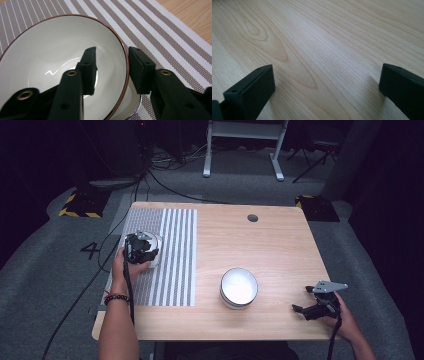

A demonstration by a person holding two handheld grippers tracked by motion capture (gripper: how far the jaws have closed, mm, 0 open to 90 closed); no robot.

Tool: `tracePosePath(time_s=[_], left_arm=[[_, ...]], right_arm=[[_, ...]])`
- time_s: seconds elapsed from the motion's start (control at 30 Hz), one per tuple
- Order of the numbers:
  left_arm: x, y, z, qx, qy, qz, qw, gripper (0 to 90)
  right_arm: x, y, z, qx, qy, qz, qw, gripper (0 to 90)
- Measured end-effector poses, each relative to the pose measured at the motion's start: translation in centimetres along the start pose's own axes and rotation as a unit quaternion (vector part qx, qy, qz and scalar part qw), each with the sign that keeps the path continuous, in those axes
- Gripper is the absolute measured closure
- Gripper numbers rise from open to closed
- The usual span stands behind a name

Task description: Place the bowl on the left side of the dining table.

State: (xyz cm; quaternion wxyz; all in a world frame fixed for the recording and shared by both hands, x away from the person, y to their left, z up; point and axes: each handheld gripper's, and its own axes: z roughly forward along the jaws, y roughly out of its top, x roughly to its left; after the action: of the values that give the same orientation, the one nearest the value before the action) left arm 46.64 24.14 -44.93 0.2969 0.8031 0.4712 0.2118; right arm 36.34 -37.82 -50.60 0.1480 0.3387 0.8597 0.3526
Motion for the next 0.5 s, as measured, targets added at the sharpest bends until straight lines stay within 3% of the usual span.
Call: tracePosePath(time_s=[0.27, 0.33, 0.5], left_arm=[[-0.01, -0.05, -0.64, -0.009, -0.008, -0.016, 0.9998, 48.6], [-0.05, -0.07, -0.78, -0.014, -0.019, -0.024, 0.9994, 43.4], [-0.21, 0.04, -0.94, -0.008, -0.016, -0.028, 0.9995, 31.3]], right_arm=[[0.0, 0.0, 0.0, 0.0, 0.0, 0.0, 1.0, 0.5], [0.0, 0.0, 0.0, 0.0, 0.0, 0.0, 1.0, 0.5], [0.0, 0.0, 0.0, 0.0, 0.0, 0.0, 1.0, 0.5]])
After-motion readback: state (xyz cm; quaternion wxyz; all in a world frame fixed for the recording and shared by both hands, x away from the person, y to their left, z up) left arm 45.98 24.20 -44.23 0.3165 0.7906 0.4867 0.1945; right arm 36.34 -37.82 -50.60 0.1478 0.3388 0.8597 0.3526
